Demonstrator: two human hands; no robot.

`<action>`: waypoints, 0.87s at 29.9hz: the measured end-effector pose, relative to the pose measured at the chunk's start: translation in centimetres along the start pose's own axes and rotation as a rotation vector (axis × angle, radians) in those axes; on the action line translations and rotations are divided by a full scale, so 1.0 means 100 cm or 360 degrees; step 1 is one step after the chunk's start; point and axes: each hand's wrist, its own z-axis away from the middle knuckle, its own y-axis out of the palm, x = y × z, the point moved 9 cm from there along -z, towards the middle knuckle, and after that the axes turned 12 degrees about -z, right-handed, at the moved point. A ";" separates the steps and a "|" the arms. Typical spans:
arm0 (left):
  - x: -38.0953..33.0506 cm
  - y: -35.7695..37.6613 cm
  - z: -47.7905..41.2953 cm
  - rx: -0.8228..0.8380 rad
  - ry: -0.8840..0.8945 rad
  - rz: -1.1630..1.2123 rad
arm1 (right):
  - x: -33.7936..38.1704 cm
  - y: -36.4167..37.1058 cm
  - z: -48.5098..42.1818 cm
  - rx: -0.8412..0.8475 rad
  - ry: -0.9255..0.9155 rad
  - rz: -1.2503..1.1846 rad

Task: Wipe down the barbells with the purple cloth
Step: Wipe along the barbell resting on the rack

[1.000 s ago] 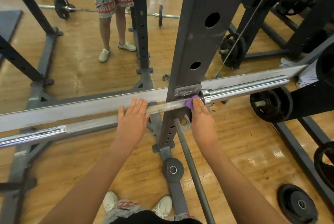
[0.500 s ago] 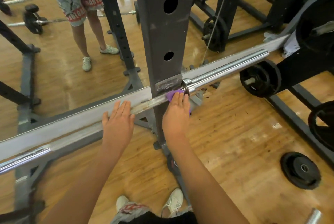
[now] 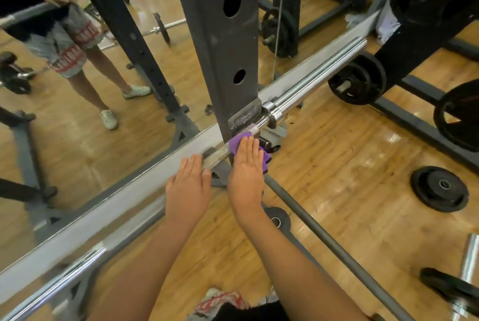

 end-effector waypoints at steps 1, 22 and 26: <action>0.002 0.000 -0.001 0.0025 0.0050 0.0012 | -0.002 0.001 0.001 -0.0086 0.0001 -0.0064; 0.003 0.002 0.002 0.0023 0.0511 0.0012 | 0.004 0.020 0.021 -0.0528 0.0498 -0.1282; 0.003 0.002 0.001 0.0017 0.0507 0.0043 | -0.012 0.016 0.005 -0.0549 0.0555 -0.1309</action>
